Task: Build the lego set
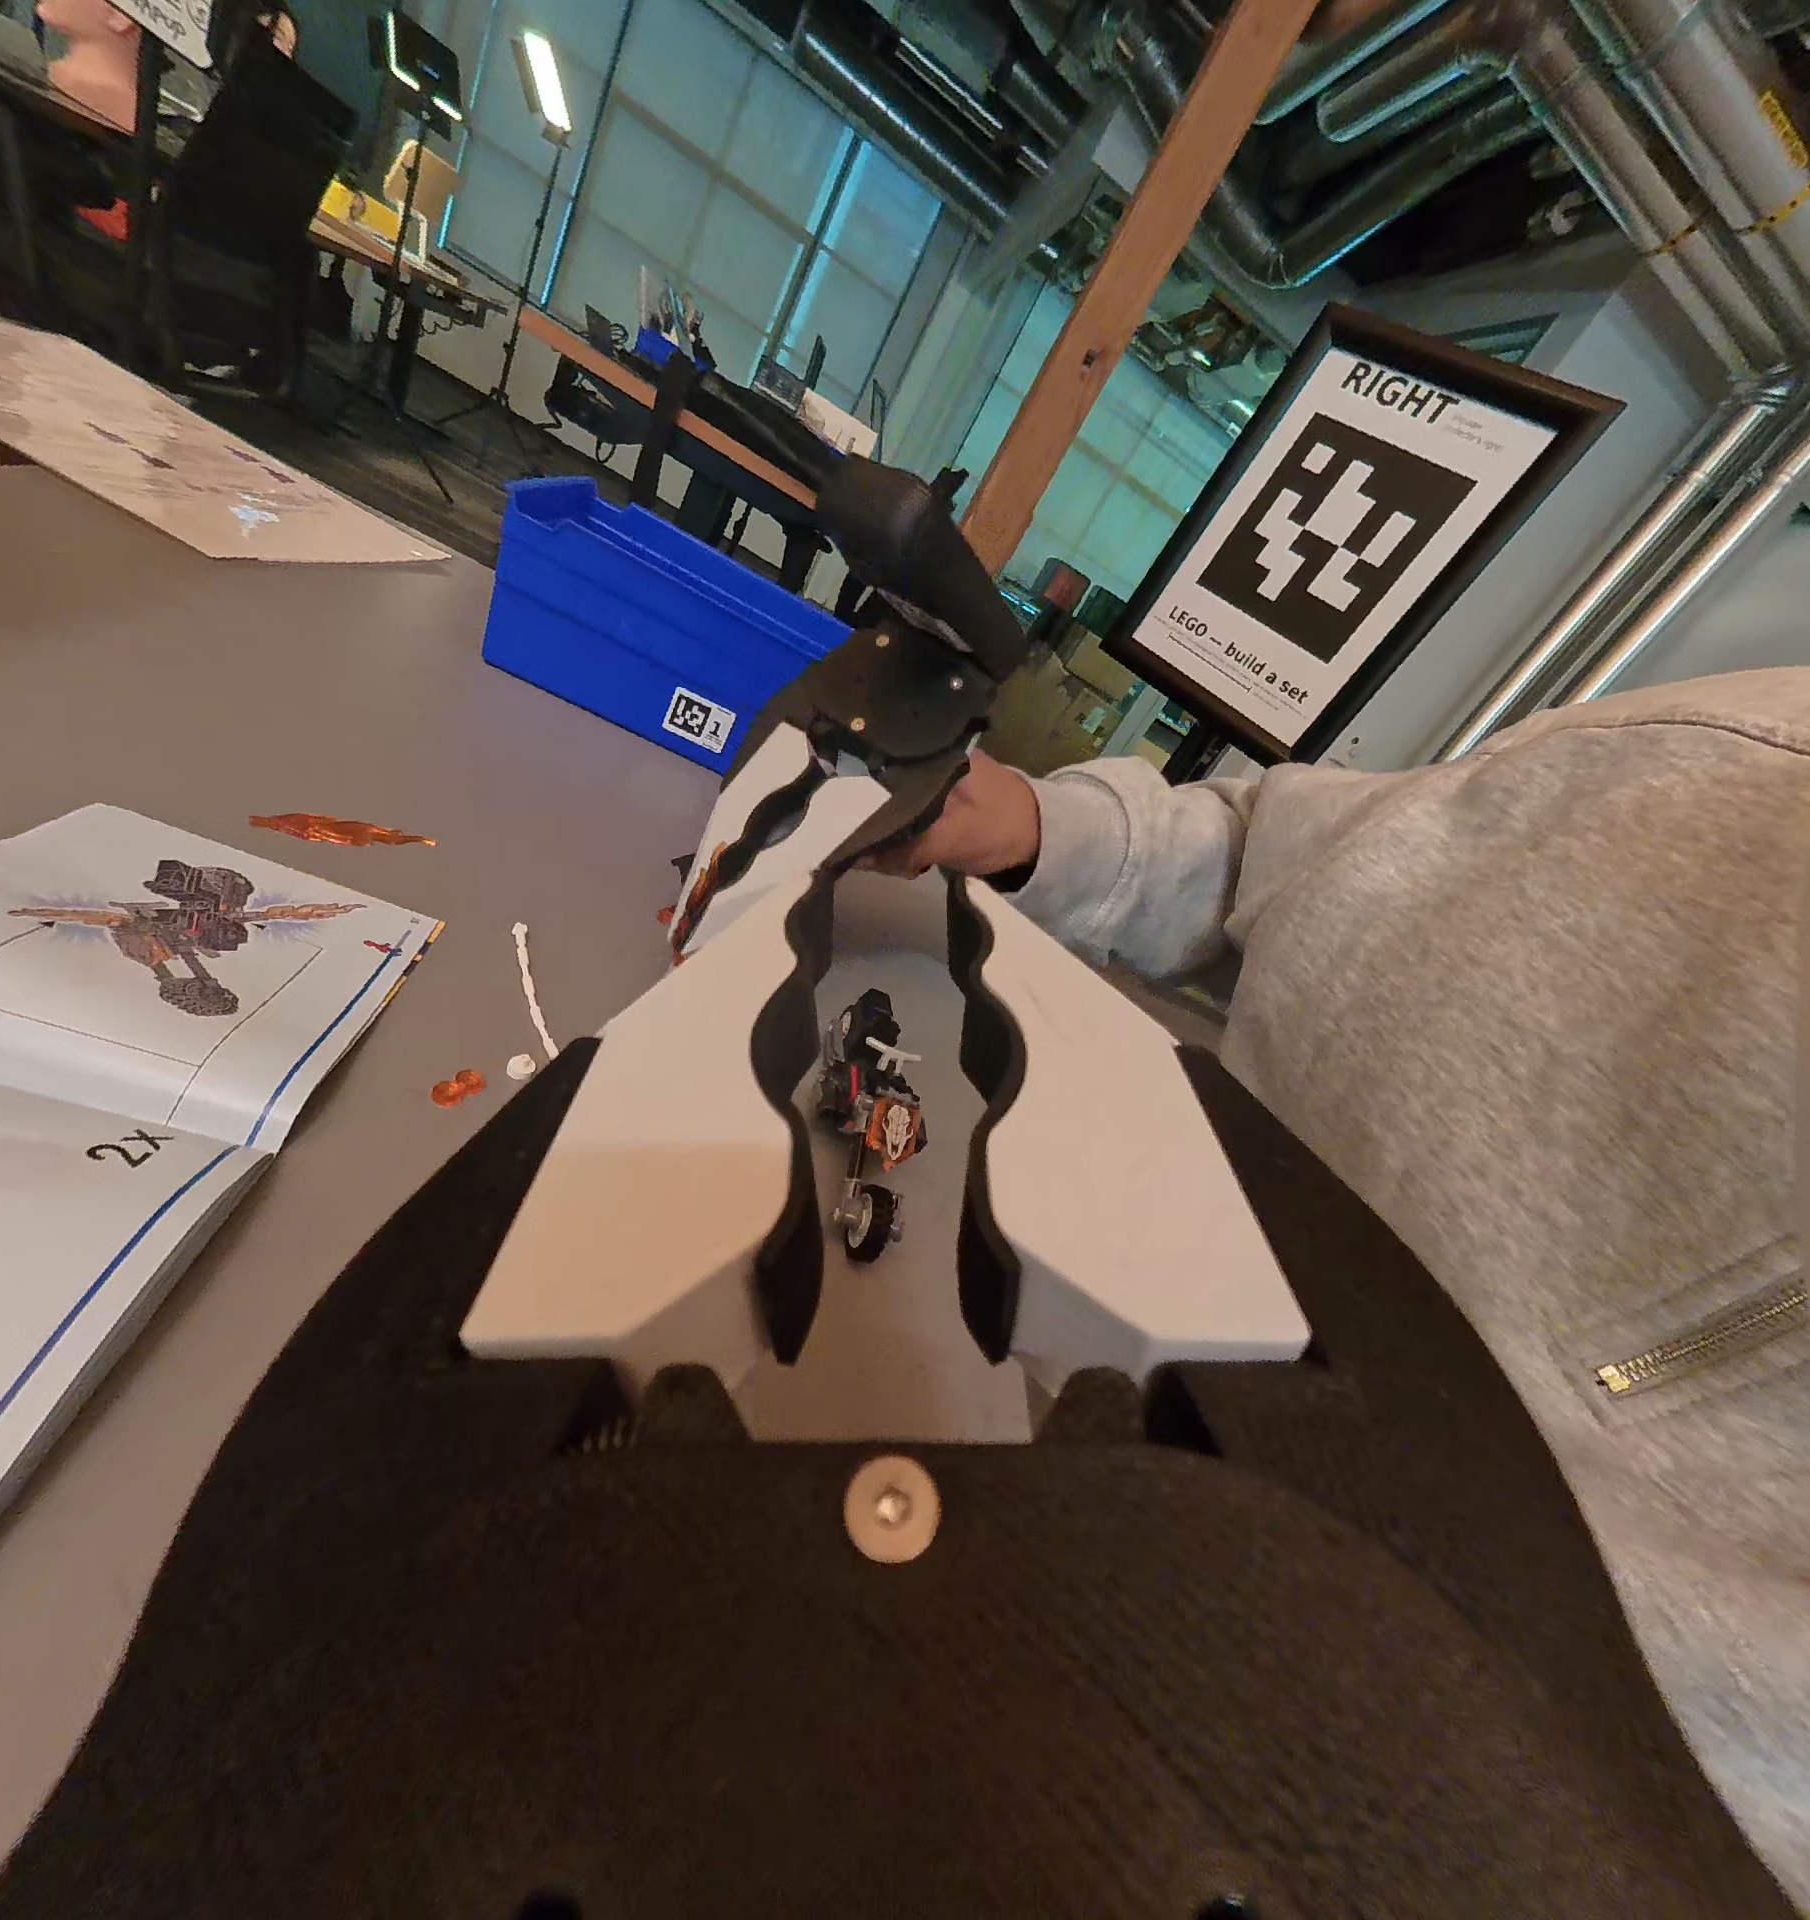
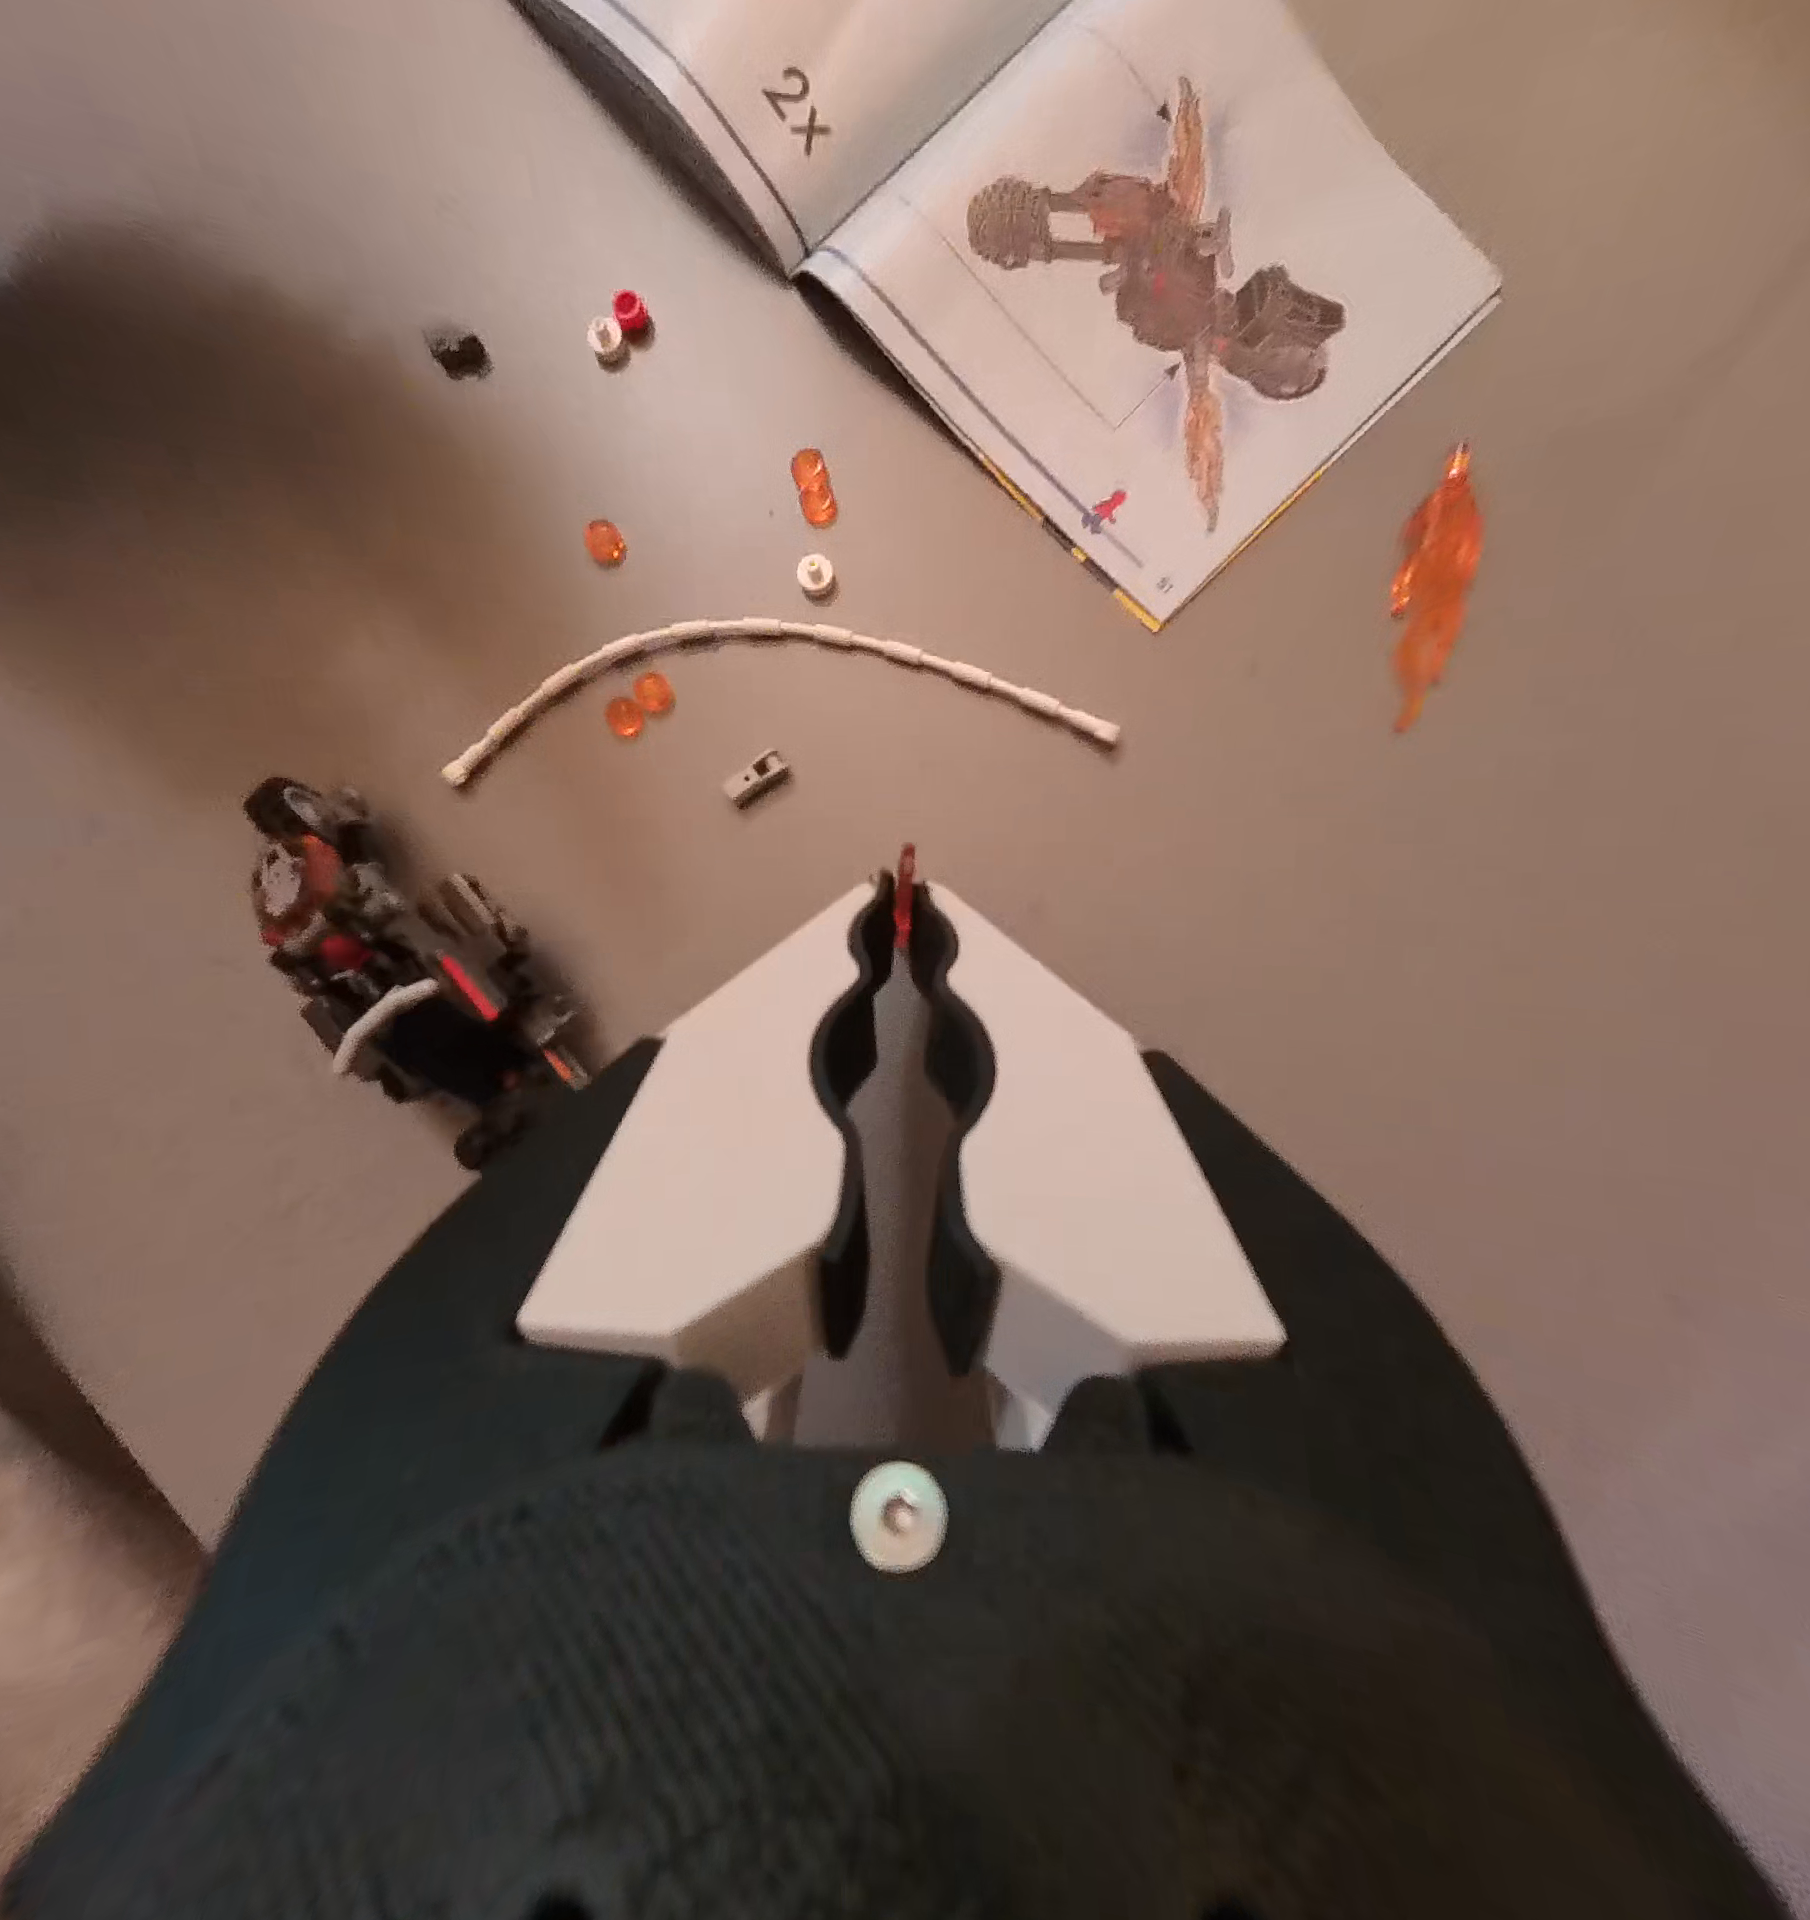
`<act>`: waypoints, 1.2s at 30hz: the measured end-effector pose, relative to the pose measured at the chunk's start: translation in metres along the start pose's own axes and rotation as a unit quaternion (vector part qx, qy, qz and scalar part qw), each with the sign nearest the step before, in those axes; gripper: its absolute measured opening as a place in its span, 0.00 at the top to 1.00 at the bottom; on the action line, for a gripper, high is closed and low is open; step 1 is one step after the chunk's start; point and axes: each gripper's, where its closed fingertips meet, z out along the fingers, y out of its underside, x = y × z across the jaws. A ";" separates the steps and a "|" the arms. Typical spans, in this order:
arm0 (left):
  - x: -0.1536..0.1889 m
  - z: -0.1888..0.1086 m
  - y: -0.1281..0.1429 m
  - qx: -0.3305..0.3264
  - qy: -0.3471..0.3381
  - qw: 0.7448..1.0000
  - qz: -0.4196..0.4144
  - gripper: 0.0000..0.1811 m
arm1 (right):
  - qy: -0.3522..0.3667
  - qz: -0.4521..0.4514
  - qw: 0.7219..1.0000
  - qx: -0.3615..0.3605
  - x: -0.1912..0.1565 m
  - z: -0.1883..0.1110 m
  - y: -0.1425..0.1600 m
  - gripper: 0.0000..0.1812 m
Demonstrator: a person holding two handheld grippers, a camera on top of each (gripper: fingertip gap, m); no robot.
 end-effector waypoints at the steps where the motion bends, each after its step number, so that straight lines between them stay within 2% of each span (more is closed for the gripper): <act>1: 0.000 0.000 0.000 0.001 -0.001 1.000 0.000 0.89 | 0.003 -0.004 1.000 0.001 0.000 -0.001 0.000 1.00; 6: -0.002 -0.001 0.000 0.000 -0.002 1.000 -0.003 0.90 | 0.021 -0.019 0.997 0.076 -0.004 -0.019 -0.023 1.00; 8: -0.001 0.000 0.001 -0.002 -0.001 1.000 -0.004 0.90 | 0.030 -0.014 0.999 0.043 0.000 -0.004 -0.002 0.97; 9: -0.001 0.000 0.001 -0.002 0.000 1.000 -0.003 0.90 | 0.027 -0.006 0.998 0.053 0.001 0.002 0.003 0.99; 11: -0.002 0.000 0.001 -0.003 -0.001 1.000 -0.003 0.90 | 0.017 0.014 0.998 0.060 0.002 -0.001 0.001 0.99; 15: -0.002 0.000 0.001 -0.002 -0.003 1.000 -0.003 0.90 | 0.023 -0.005 0.998 0.053 -0.001 -0.001 0.000 0.99; 19: -0.004 -0.001 0.002 -0.003 -0.007 1.000 -0.005 0.90 | 0.038 -0.005 0.996 0.086 0.001 -0.017 -0.016 1.00; 21: -0.003 -0.001 0.001 -0.001 -0.003 1.000 -0.006 0.90 | 0.044 -0.008 0.997 0.059 0.003 0.000 0.003 0.98; 28: -0.003 -0.001 0.001 -0.001 -0.007 1.000 -0.005 0.91 | 0.049 -0.013 0.997 0.058 0.001 -0.003 0.002 0.99; 30: -0.004 -0.001 0.002 -0.004 -0.009 1.000 -0.006 0.91 | 0.025 0.015 0.997 0.078 0.001 -0.006 0.000 0.99; 32: -0.005 -0.001 0.003 -0.006 -0.012 1.000 -0.007 0.91 | -0.030 0.064 0.988 0.137 -0.004 -0.017 -0.016 1.00; 36: -0.007 0.001 0.006 -0.015 -0.016 1.000 -0.005 0.91 | -0.159 0.157 0.941 0.253 -0.020 -0.058 -0.056 1.00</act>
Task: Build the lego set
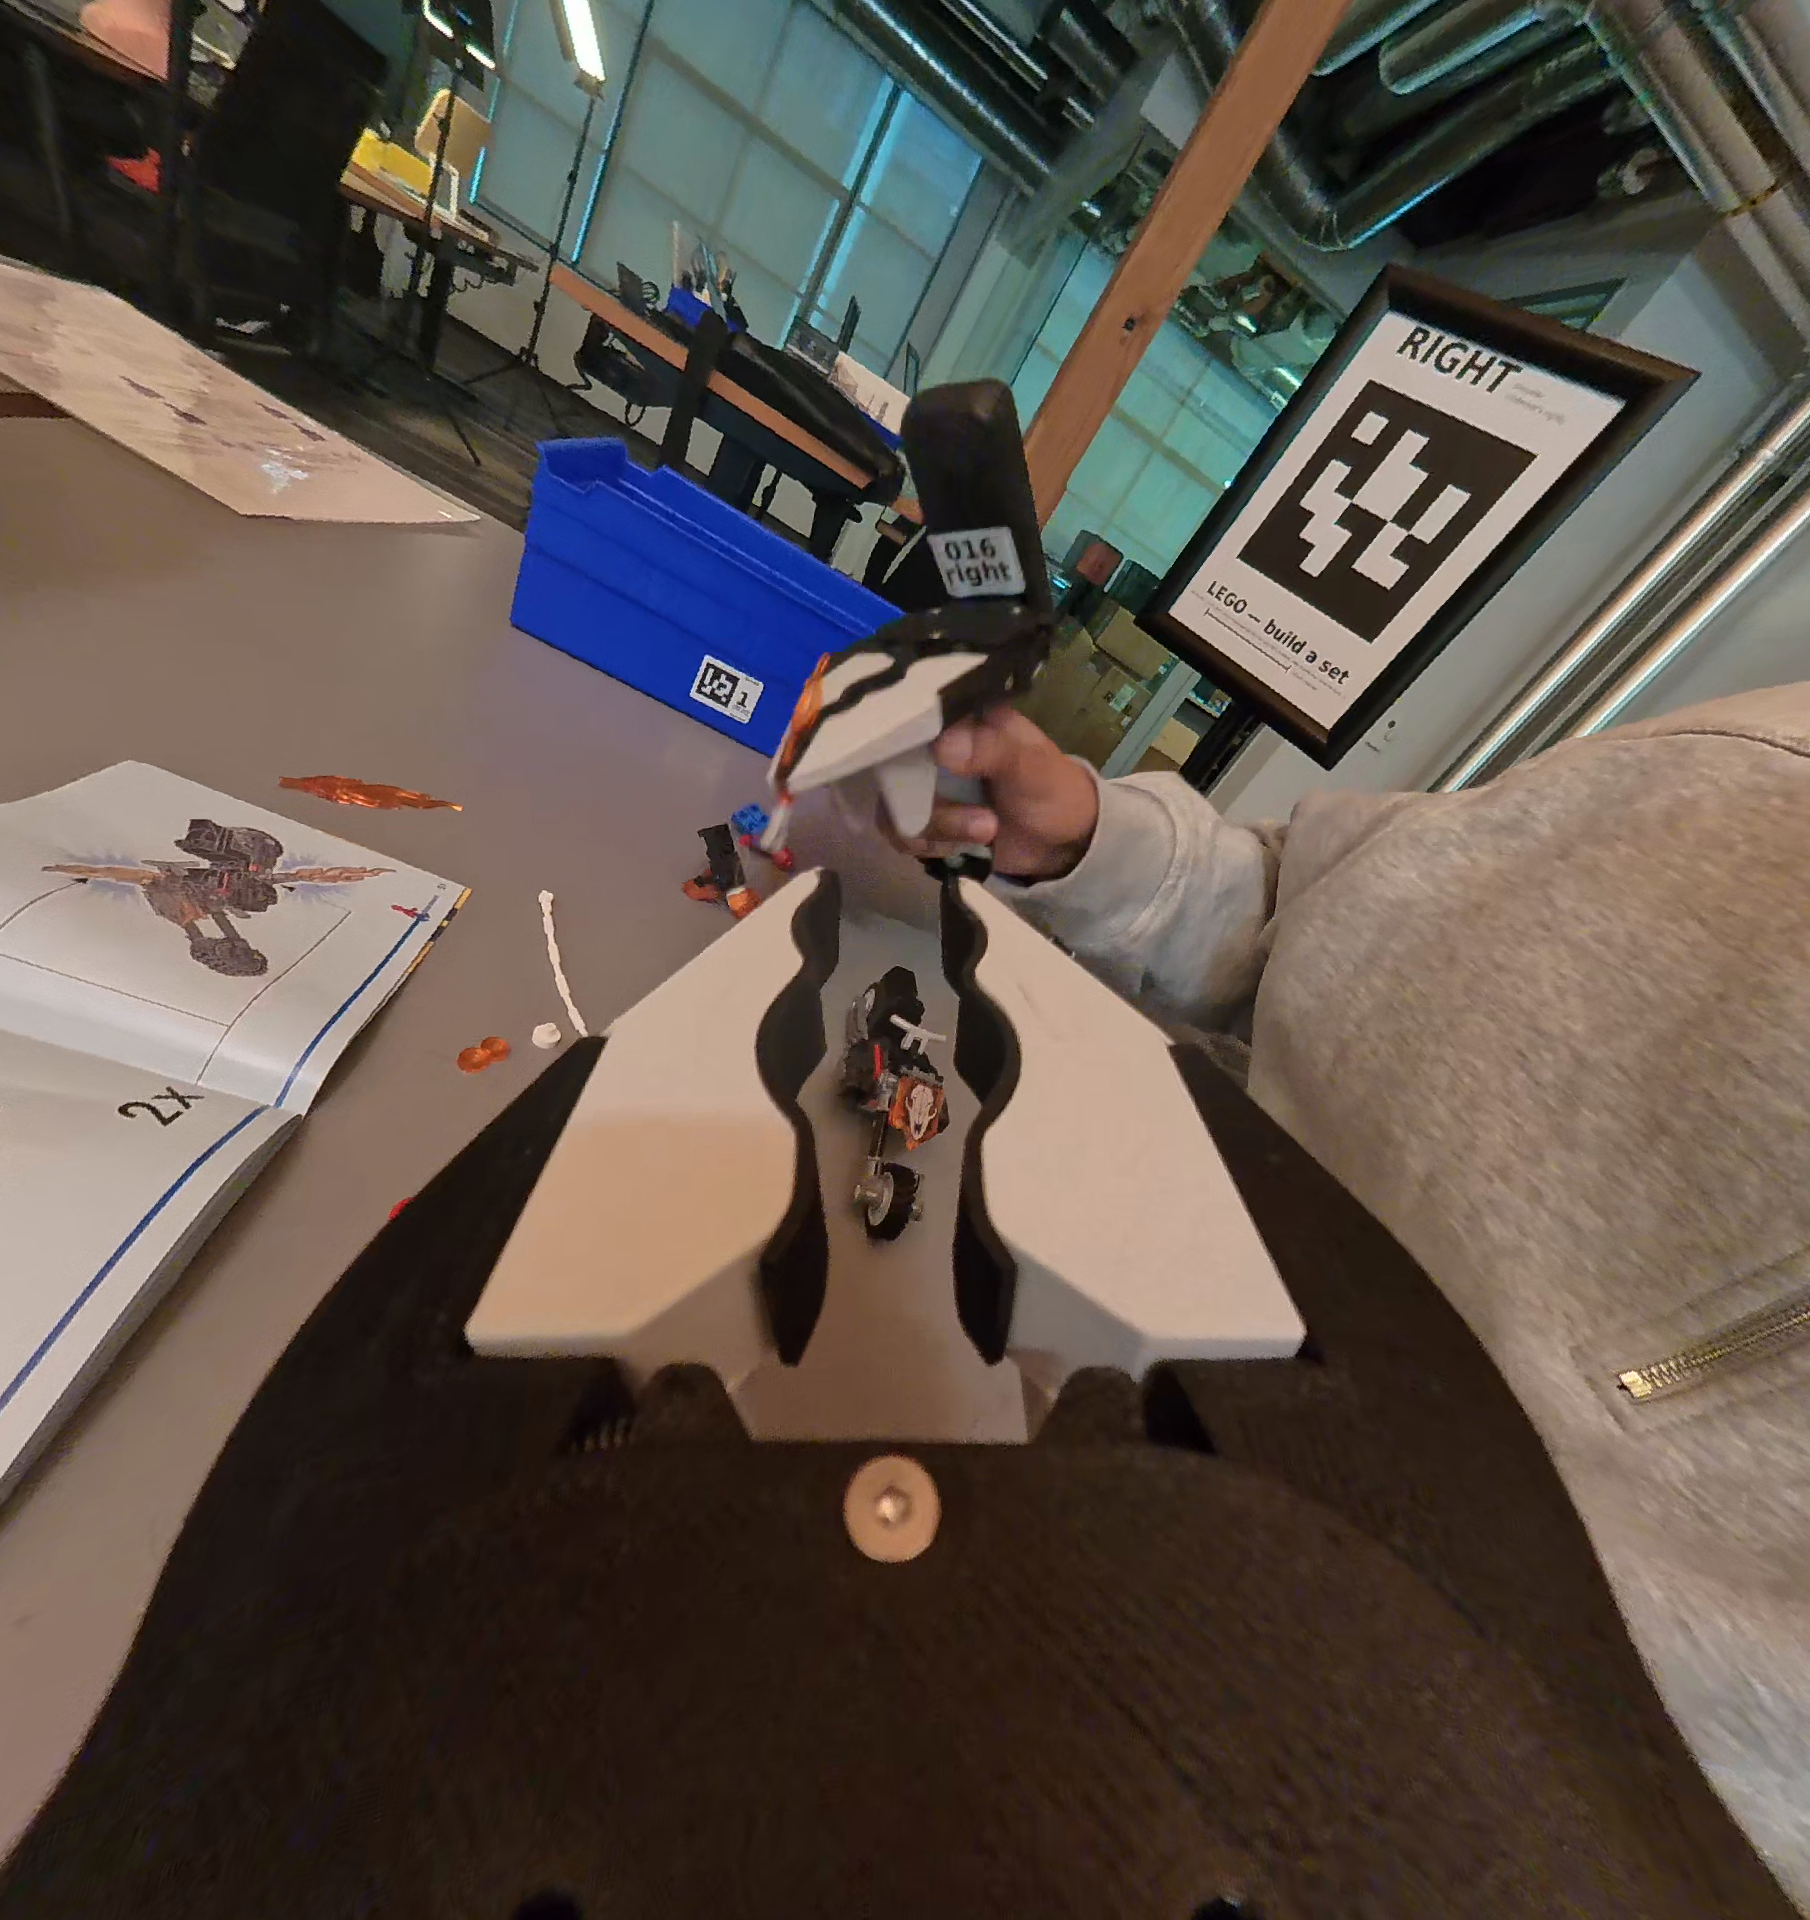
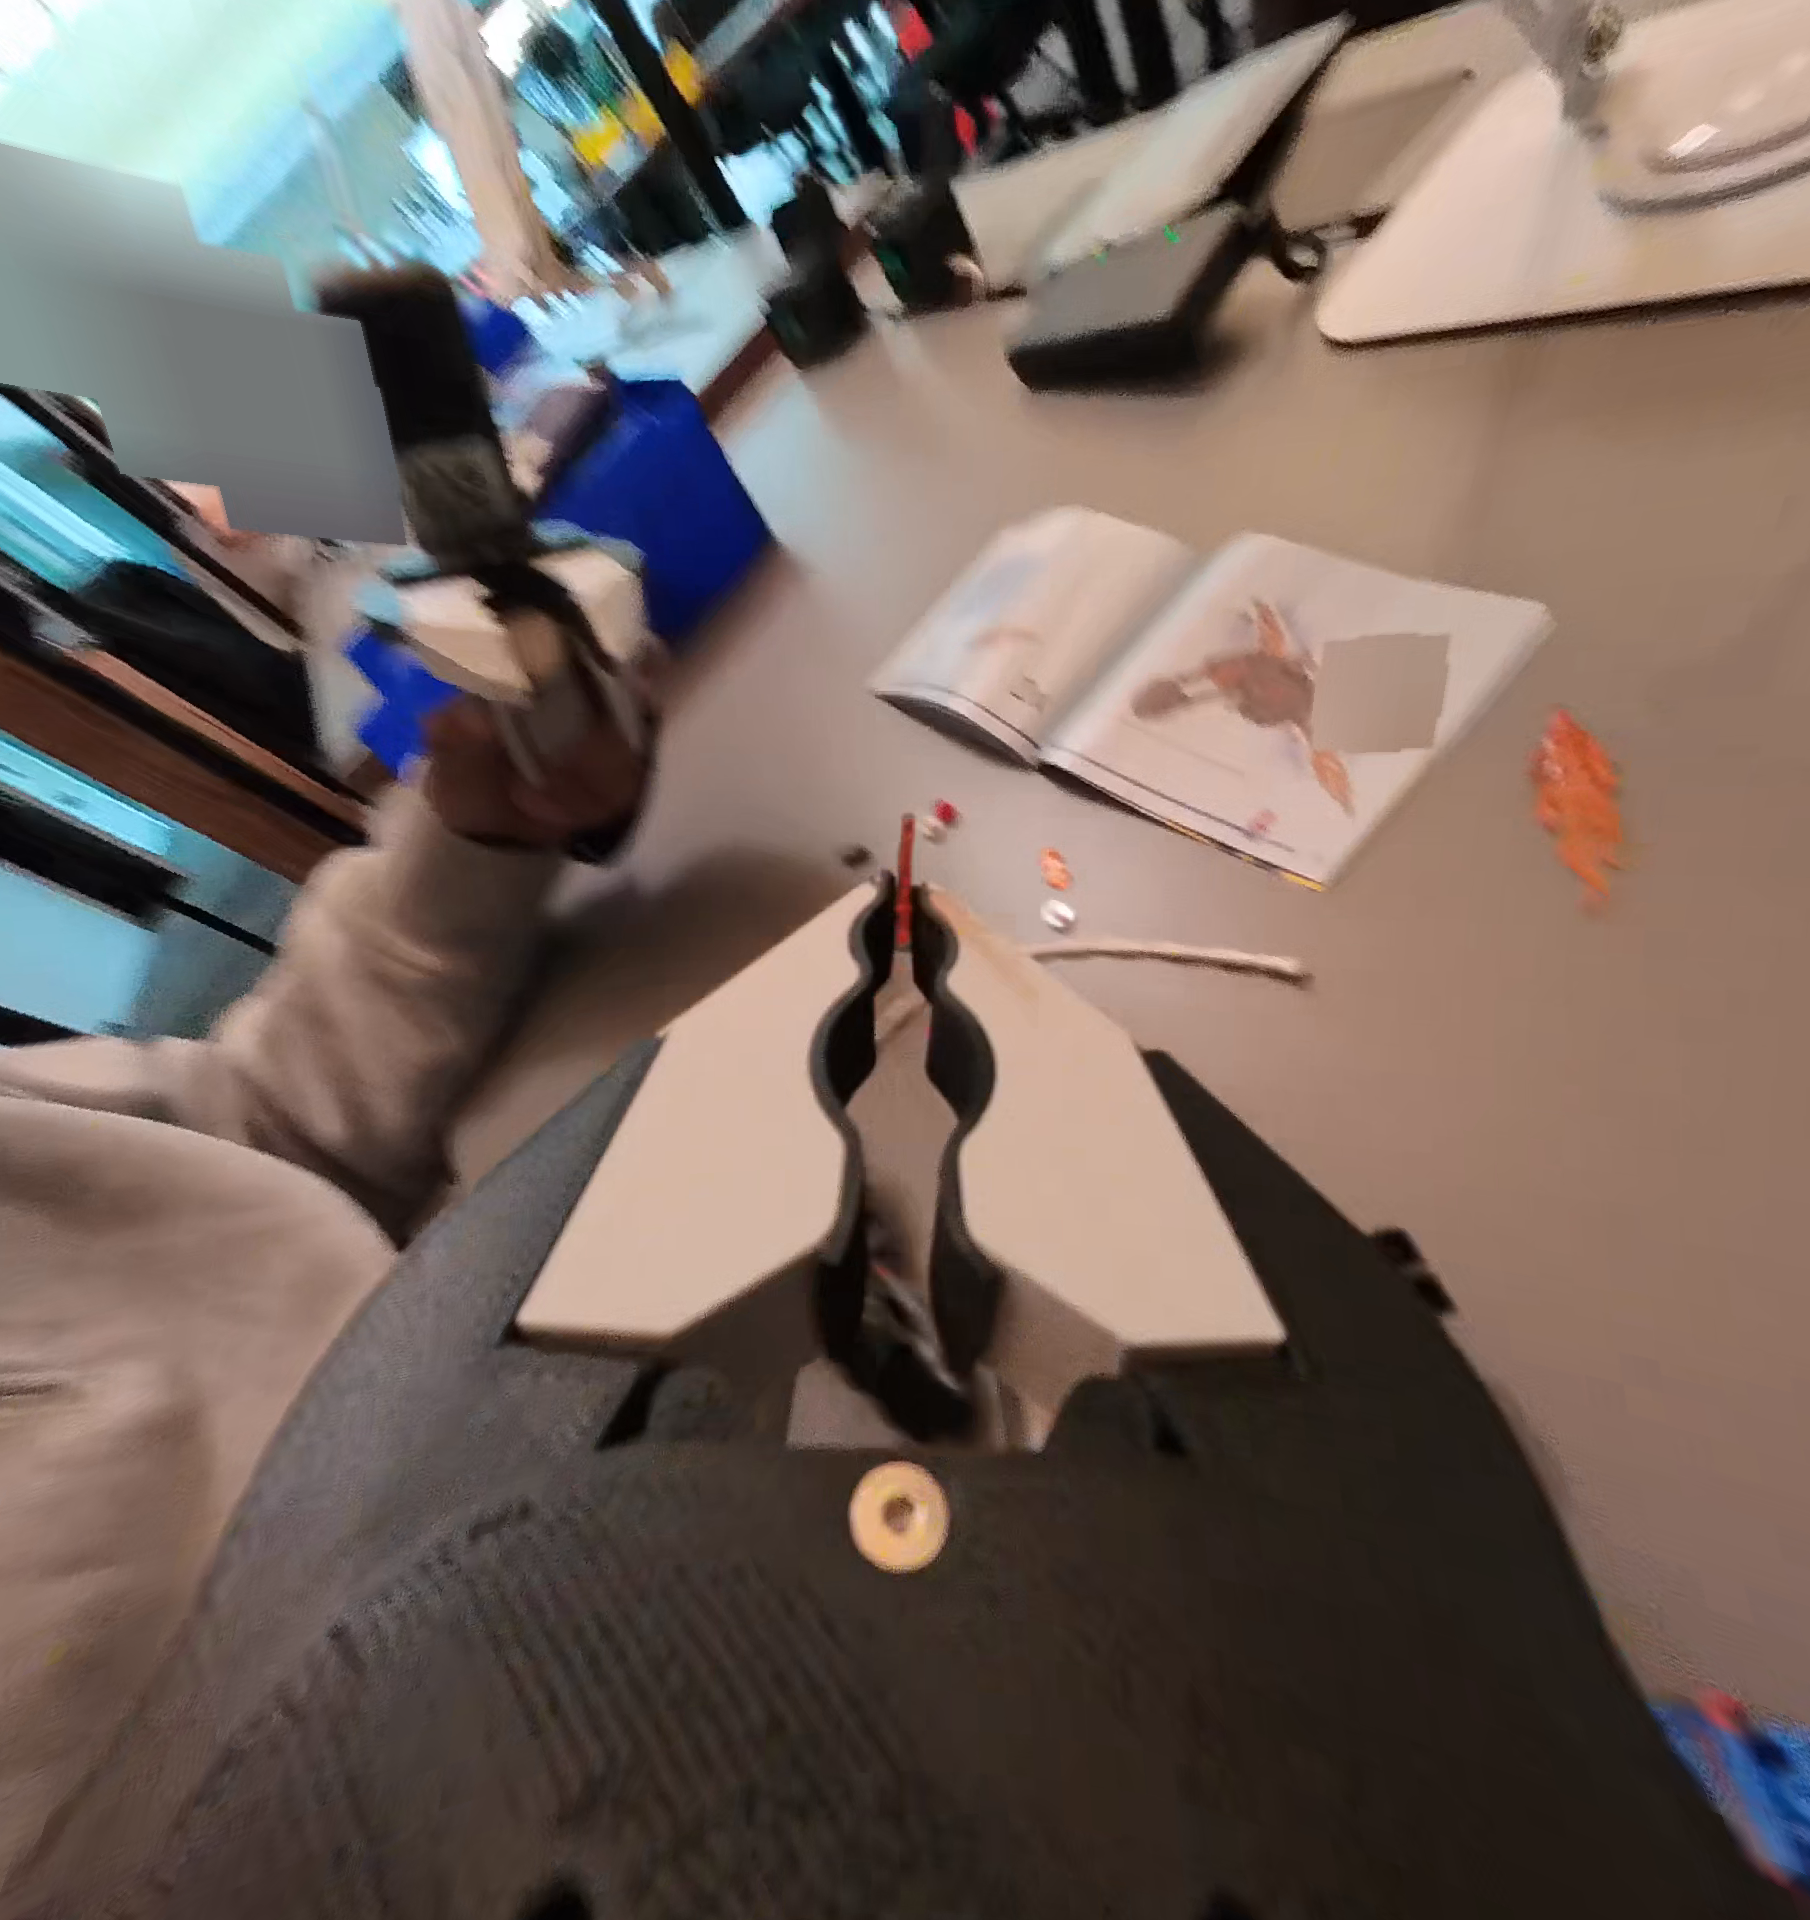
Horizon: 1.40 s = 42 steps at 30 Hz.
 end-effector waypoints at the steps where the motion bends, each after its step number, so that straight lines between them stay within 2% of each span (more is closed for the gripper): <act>1: 0.000 0.001 0.001 -0.003 0.000 1.000 0.000 0.91 | -0.026 0.016 0.999 0.014 -0.010 -0.002 -0.007 1.00; 7: 0.000 0.008 0.011 -0.030 -0.002 1.000 0.003 0.90 | -0.115 0.051 0.991 0.041 -0.053 -0.002 -0.023 1.00; 14: 0.006 0.016 0.012 -0.031 0.013 0.999 -0.001 0.90 | -0.131 0.015 0.990 0.048 -0.073 0.002 -0.025 1.00; 20: 0.031 0.043 0.014 -0.015 0.082 0.996 -0.043 0.84 | -0.143 -0.038 0.986 0.079 -0.095 0.011 -0.027 1.00; 23: 0.038 0.053 0.014 -0.005 0.083 0.996 -0.021 0.86 | -0.143 -0.043 0.985 0.087 -0.098 0.015 -0.026 1.00; 28: 0.038 0.052 0.011 0.004 0.079 0.997 -0.009 0.99 | -0.147 -0.053 0.983 0.095 -0.102 0.018 -0.024 1.00; 33: 0.040 0.049 0.012 0.001 0.089 0.996 -0.013 0.99 | -0.138 -0.084 0.982 0.100 -0.104 0.019 -0.021 1.00; 42: 0.042 0.046 0.011 0.001 0.098 0.995 -0.010 0.99 | -0.131 -0.112 0.983 0.065 -0.104 0.016 -0.010 1.00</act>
